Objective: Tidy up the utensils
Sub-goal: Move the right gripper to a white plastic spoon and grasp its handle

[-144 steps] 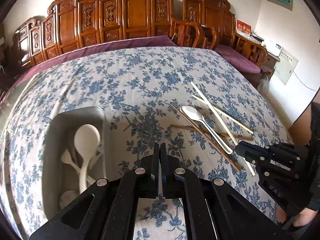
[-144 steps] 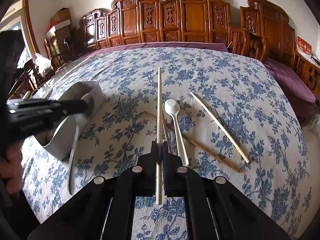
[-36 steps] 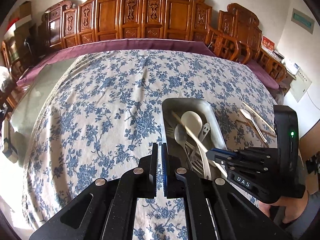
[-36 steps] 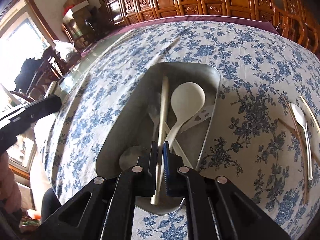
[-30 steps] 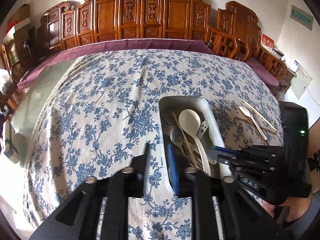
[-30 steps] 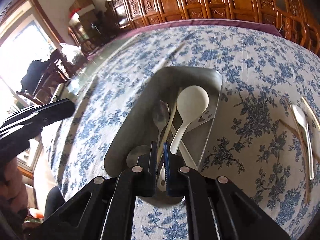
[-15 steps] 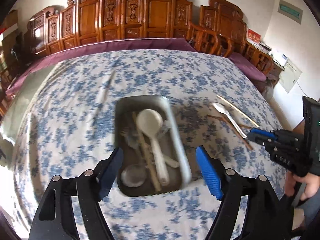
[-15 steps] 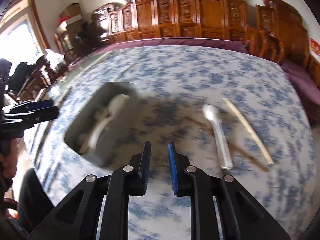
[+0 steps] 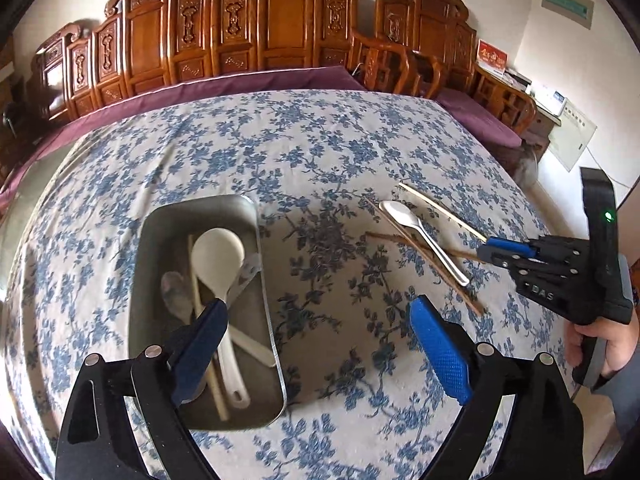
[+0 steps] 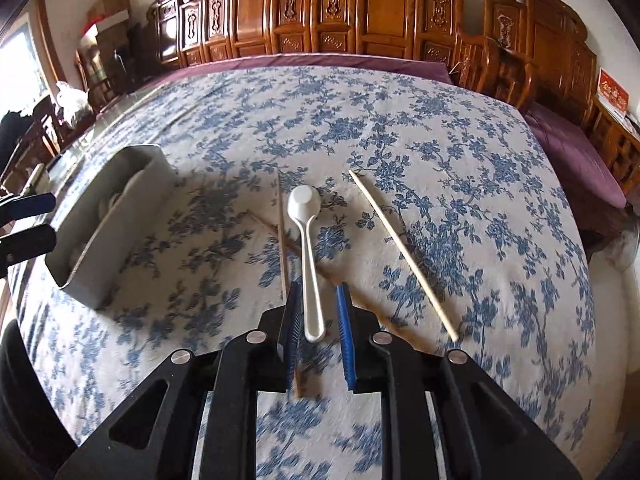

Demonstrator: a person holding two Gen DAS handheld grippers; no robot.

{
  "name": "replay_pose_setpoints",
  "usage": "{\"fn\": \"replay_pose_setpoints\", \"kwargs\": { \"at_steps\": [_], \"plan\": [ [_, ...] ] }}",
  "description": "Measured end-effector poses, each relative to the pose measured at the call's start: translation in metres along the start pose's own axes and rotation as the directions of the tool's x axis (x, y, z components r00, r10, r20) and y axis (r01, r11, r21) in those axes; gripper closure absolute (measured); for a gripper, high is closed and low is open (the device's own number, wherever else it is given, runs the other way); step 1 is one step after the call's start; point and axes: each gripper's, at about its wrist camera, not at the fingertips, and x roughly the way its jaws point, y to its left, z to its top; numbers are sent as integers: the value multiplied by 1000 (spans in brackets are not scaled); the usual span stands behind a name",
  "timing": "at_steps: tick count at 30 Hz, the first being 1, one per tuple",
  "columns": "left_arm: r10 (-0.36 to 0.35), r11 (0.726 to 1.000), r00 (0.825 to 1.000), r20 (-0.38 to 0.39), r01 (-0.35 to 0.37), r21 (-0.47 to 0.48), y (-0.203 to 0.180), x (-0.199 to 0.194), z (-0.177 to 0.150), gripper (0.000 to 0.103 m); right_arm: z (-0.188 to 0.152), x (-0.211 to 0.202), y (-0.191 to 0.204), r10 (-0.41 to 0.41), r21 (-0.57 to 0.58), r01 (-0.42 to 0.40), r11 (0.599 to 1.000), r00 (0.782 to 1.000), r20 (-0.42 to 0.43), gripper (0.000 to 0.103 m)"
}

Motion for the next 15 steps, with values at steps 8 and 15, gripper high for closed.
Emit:
{"fn": "replay_pose_setpoints", "kwargs": {
  "at_steps": [8, 15],
  "plan": [
    [-7, 1000, 1000, -2, 7, 14, -11, 16, 12, 14, 23, 40, 0, 28, -19, -29, 999, 998, -55, 83],
    [-13, 1000, 1000, -11, 13, 17, -17, 25, 15, 14, 38, 63, -2, 58, -4, -59, 998, 994, -88, 83]
  ]
}}
